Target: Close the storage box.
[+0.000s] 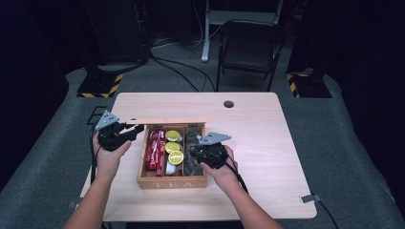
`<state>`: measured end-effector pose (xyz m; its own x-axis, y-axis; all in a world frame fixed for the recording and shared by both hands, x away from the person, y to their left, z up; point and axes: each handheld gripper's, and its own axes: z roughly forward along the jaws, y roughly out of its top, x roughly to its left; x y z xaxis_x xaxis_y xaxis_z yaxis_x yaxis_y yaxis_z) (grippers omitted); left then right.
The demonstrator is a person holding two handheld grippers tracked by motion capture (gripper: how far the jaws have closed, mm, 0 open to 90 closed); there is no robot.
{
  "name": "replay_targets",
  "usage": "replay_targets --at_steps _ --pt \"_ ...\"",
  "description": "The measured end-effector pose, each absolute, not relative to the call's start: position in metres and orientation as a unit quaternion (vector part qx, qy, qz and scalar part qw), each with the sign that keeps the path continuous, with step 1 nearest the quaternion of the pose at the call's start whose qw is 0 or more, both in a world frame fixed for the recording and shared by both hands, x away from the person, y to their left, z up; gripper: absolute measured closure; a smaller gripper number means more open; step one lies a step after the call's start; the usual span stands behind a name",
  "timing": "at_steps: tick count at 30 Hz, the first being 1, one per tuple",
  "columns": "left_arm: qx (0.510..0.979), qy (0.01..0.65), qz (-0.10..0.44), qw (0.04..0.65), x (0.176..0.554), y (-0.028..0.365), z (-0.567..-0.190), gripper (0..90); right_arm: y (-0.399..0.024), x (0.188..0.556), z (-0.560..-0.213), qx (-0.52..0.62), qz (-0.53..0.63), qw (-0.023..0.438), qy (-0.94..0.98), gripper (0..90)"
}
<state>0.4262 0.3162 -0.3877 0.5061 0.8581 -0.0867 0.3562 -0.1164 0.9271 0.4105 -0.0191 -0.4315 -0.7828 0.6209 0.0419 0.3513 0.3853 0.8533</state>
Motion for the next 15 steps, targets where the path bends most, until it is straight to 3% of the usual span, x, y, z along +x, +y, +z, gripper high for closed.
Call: replay_targets --at_steps 15 --pt "0.705 0.430 0.248 0.506 0.426 0.316 -0.388 55.8 -0.050 0.414 -0.424 0.320 0.466 0.171 0.807 73.6"
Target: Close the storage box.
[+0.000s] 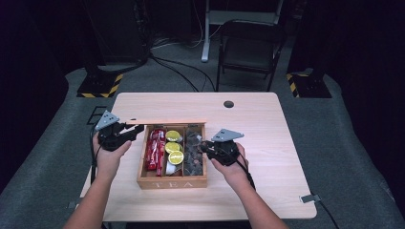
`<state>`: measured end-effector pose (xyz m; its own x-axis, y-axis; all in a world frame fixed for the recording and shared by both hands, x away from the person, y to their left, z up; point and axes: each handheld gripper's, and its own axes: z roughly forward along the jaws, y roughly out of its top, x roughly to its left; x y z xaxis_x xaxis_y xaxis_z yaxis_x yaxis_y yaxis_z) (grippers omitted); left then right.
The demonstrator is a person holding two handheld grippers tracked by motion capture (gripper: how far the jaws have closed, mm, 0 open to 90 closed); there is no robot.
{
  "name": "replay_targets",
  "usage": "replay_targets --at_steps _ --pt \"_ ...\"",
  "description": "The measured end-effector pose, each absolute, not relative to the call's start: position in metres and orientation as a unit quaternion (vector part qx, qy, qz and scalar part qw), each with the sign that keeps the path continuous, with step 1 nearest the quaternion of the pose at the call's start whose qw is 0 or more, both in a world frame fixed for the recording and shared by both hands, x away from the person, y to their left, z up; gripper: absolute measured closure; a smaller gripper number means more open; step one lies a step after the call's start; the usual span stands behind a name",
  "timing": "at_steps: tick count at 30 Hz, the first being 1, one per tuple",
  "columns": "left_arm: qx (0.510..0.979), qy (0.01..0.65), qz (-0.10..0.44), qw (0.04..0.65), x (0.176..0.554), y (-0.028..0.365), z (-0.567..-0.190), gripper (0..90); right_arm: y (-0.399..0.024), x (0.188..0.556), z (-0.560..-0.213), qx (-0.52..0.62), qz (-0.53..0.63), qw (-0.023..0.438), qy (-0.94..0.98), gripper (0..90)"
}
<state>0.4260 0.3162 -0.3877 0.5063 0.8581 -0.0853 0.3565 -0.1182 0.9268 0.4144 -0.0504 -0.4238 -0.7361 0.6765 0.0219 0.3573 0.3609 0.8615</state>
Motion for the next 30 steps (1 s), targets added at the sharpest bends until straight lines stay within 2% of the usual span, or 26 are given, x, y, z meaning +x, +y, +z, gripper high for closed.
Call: replay_targets --at_steps 30 --pt "0.707 0.429 0.248 0.504 0.426 0.316 -0.388 55.8 -0.100 0.419 -0.428 0.375 0.460 0.198 0.780 73.7"
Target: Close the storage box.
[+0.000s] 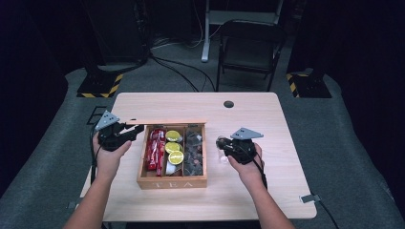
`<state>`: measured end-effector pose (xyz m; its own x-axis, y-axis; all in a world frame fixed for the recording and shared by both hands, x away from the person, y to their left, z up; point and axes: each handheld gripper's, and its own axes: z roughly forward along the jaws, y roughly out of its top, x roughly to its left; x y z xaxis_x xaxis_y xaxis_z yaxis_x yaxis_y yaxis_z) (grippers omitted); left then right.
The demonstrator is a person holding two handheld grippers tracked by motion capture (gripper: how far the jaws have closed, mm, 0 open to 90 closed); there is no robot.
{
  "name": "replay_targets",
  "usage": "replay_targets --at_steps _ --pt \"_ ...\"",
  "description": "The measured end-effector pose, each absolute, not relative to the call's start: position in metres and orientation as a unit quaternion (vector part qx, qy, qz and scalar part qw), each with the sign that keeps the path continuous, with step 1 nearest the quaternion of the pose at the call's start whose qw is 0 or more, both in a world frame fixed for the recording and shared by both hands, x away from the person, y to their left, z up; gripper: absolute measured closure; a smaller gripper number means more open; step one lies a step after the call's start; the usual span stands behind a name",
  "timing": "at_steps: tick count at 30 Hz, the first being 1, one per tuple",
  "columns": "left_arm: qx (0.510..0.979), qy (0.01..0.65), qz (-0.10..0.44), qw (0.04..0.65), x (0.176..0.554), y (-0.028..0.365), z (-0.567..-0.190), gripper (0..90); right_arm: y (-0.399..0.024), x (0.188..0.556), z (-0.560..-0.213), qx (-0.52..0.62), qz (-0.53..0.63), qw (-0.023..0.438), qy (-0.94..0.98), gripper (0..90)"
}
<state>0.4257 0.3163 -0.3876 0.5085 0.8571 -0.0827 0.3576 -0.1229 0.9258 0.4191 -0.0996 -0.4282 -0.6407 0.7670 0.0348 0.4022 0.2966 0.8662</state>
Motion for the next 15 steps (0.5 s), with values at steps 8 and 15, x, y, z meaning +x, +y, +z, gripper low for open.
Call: replay_targets --at_steps 8,15 --pt "0.707 0.429 0.248 0.504 0.426 0.316 -0.388 55.8 -0.109 0.420 -0.431 0.381 0.457 0.205 0.778 73.7" --pt "0.708 0.429 0.248 0.504 0.426 0.316 -0.388 55.8 -0.113 0.420 -0.433 0.387 0.453 0.208 0.776 73.7"
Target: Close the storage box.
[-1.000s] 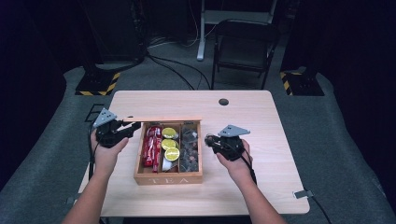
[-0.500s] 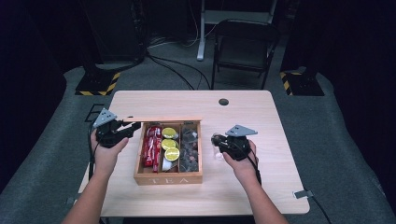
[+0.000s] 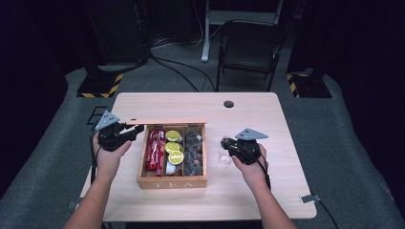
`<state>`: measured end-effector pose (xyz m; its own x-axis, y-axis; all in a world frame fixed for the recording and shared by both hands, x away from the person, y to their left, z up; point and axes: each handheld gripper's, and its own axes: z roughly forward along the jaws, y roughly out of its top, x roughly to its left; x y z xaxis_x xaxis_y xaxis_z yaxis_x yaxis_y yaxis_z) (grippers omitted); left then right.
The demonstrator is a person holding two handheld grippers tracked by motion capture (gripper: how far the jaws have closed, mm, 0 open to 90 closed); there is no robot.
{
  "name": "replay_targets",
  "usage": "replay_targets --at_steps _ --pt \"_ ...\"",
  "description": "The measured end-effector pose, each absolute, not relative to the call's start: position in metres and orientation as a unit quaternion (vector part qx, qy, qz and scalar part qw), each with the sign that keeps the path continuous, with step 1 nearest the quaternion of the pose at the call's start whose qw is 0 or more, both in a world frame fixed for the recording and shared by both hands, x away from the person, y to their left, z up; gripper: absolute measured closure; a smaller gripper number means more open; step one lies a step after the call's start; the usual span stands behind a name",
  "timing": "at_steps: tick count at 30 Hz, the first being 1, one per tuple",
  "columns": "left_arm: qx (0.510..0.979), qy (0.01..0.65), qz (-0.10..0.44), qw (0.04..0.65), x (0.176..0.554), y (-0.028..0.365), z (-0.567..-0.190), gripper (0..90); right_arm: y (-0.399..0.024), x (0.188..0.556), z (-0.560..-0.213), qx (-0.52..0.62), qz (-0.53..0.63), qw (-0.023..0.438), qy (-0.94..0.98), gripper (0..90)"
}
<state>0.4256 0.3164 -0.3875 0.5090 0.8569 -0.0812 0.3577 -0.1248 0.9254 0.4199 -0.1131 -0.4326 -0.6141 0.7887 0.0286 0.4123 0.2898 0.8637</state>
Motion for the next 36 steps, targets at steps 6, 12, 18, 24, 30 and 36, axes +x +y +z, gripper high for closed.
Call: replay_targets --at_steps 6,12,18,24,30,36 --pt "0.708 0.429 0.248 0.503 0.4254 0.3164 -0.3875 55.8 -0.1147 0.4201 -0.4331 0.386 0.454 0.209 0.776 73.6" --pt "0.708 0.429 0.248 0.503 0.4253 0.3163 -0.3875 55.8 -0.1146 0.4197 -0.4342 0.389 0.451 0.208 0.776 73.6" --pt "0.708 0.429 0.248 0.503 0.4253 0.3164 -0.3875 55.8 -0.1137 0.4204 -0.4352 0.388 0.451 0.208 0.776 73.5" --pt "0.707 0.430 0.249 0.504 0.4252 0.3161 -0.3877 55.8 -0.1133 0.4204 -0.4360 0.391 0.449 0.205 0.777 73.4" --pt "0.707 0.430 0.249 0.504 0.4252 0.3161 -0.3878 55.8 -0.1136 0.4214 -0.4385 0.391 0.446 0.204 0.779 73.3" --pt "0.707 0.430 0.248 0.504 0.4252 0.3162 -0.3878 55.8 -0.1125 0.4220 -0.4409 0.392 0.439 0.201 0.783 72.2"
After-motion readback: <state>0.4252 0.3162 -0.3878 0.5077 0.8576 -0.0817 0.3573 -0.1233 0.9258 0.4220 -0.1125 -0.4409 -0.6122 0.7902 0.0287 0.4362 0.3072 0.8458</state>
